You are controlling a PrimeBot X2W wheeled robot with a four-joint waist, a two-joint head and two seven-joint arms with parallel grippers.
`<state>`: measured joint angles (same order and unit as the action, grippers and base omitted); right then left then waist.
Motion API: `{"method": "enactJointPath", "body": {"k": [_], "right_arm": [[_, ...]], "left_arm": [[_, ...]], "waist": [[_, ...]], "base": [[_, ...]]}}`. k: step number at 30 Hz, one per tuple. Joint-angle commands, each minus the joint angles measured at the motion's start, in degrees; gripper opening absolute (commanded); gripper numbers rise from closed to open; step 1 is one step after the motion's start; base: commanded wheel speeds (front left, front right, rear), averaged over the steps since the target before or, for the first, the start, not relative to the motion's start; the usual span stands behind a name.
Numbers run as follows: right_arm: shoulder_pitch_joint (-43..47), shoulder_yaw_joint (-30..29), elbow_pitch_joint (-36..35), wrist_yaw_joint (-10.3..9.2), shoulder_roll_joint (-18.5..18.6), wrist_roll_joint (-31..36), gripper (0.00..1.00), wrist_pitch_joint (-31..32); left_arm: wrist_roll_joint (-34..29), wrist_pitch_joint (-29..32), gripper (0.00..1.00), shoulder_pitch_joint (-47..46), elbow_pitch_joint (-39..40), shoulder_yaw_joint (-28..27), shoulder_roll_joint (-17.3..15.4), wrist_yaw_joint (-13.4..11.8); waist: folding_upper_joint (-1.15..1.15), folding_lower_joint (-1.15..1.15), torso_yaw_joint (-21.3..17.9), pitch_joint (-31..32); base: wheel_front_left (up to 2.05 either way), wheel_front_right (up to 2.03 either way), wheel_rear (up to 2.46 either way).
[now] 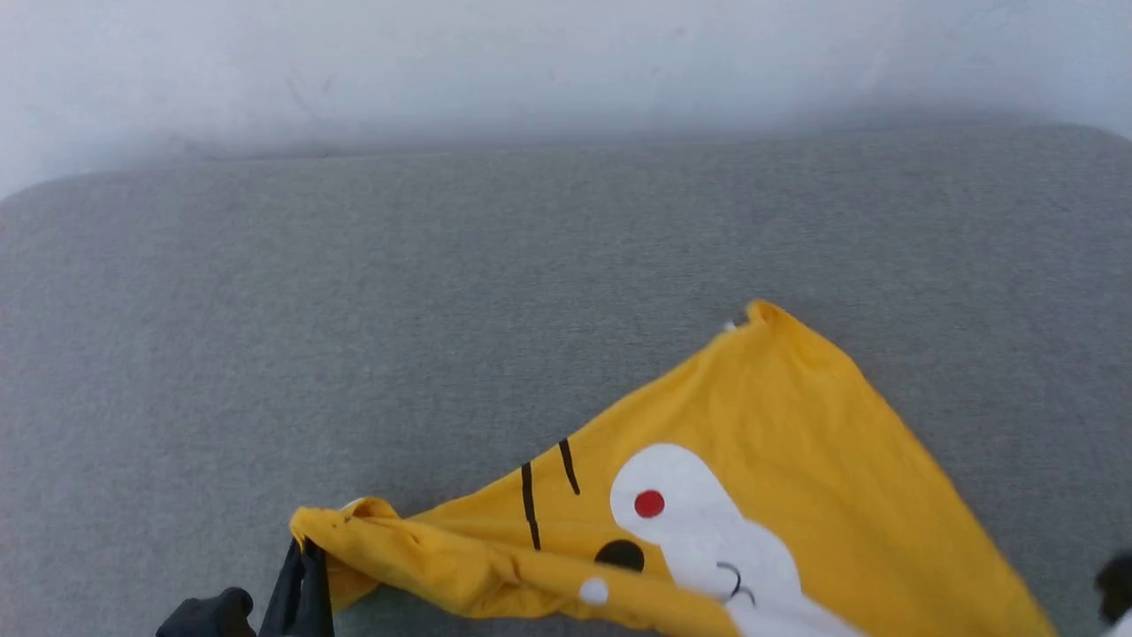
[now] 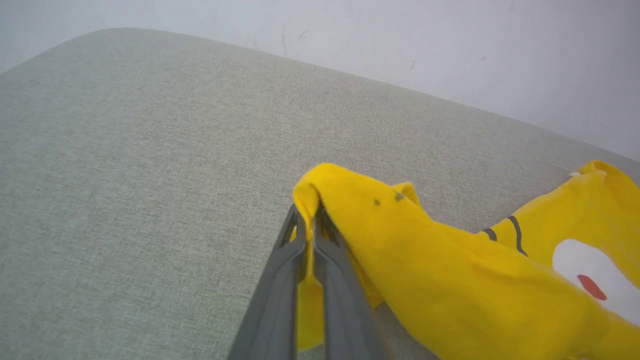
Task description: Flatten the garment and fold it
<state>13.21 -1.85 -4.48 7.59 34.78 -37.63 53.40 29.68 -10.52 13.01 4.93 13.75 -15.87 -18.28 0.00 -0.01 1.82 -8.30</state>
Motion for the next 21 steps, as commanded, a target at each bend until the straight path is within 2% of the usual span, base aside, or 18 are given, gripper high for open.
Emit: {"method": "enactJointPath", "body": {"k": [1,2,3,4,7,9,10,12,14,18,20,21], "right_arm": [[4.41,-1.63,-1.49,-0.1,-4.14,0.7,0.0,0.45],[7.08,-2.55,-2.27,-0.1,-6.71,0.79,0.08,0.73],[9.13,-3.44,-3.06,-0.1,-9.08,1.13,0.43,0.57],[10.64,-4.35,-3.74,-0.1,-11.36,1.33,1.0,0.26],[11.81,-7.25,-6.73,-0.1,-16.29,1.79,1.0,-3.6],[11.43,-7.94,-7.78,-0.1,-17.13,2.07,1.0,-5.52],[9.39,-10.26,-9.57,-0.1,-18.67,2.96,1.0,-11.28],[6.3,-11.76,-10.19,-0.1,-19.28,5.19,1.0,-17.98],[2.52,-12.65,-8.9,-0.1,-21.43,5.13,1.0,-22.99],[-6.3,-8.05,-4.92,-0.1,-20.44,6.9,1.0,-29.67],[-11.12,-4.25,-1.33,-0.1,-19.39,7.96,1.0,-30.97],[-11.12,-4.25,-1.33,-0.1,-19.39,7.96,1.0,-30.97]], "left_arm": [[0.14,0.29,0.0,0.62,0.07,-0.26,-0.32,-0.38],[0.19,0.39,0.0,0.58,-0.01,-0.23,-0.34,-0.4],[0.26,0.5,0.0,0.58,-0.14,-0.19,-0.34,-0.41],[0.33,0.65,0.0,0.63,-0.28,-0.12,-0.35,-0.42],[0.56,1.08,0.0,0.89,-0.58,0.1,-0.44,-0.36],[0.62,1.24,0.0,1.0,-0.65,0.2,-0.51,-0.31],[0.68,1.57,0.0,1.24,-0.59,0.41,-0.65,-0.26],[0.71,1.8,0.0,1.39,-0.35,0.54,-0.76,-0.3],[0.64,2.06,0.0,1.28,0.01,0.79,-0.81,-0.33],[0.5,2.27,0.0,0.62,1.04,0.92,-0.83,-0.57],[0.54,2.24,0.0,0.31,1.3,0.92,-0.79,-0.61],[0.54,2.24,0.0,0.31,1.3,0.92,-0.79,-0.61]], "waist": [[0.0,0.01,-3.25,1.97],[0.0,0.01,-3.34,2.03],[0.0,0.01,-3.47,2.2],[0.0,0.01,-3.58,2.35],[0.0,0.01,-3.79,2.91],[0.0,0.01,-3.8,3.2],[0.0,0.01,-3.74,3.51],[0.0,0.01,-3.67,3.62],[0.0,0.01,-3.32,3.52],[0.0,0.01,-3.06,2.5],[0.0,0.01,-3.0,1.97],[0.0,0.01,-3.0,1.97]], "base": [[0.0,0.0,0.0],[0.0,0.0,0.0],[0.0,0.0,0.0],[0.0,0.0,0.0],[0.0,0.0,0.0],[0.0,0.0,0.0],[0.0,0.0,0.0],[0.0,0.0,0.0],[0.0,0.0,0.0],[0.0,0.0,0.0],[0.0,0.0,0.0],[0.0,0.0,0.0]]}}
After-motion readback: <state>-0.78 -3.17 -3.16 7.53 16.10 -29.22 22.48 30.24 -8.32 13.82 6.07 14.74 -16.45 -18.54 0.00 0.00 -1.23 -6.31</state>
